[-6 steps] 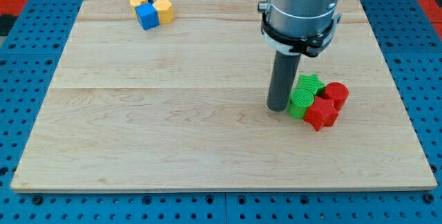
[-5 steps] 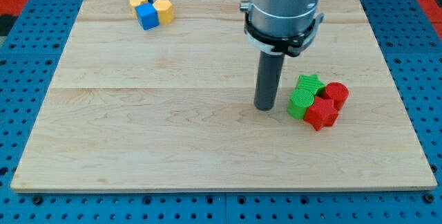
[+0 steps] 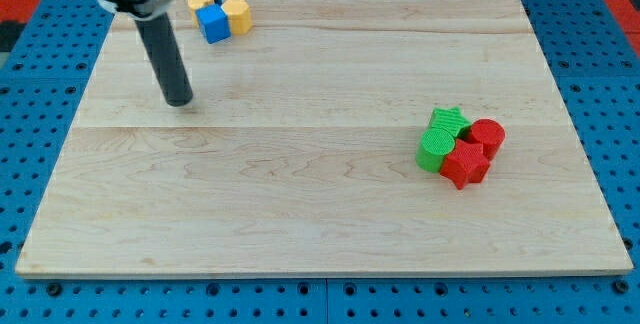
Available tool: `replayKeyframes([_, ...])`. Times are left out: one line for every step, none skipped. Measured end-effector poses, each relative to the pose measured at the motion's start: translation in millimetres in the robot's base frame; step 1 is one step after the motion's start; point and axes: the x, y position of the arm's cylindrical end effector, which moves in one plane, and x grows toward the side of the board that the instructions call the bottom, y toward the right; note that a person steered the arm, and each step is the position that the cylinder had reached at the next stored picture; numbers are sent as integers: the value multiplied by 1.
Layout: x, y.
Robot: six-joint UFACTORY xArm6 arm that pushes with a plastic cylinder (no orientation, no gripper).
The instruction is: Move the blue triangle to the top center
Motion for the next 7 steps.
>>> replayKeyframes([-40,-4])
replayKeyframes([-78,-36])
replayKeyframes([-124,-45])
replayKeyframes([-158,-85])
replayKeyframes([-198,-52])
replayKeyframes([-198,8])
replayKeyframes([-198,75])
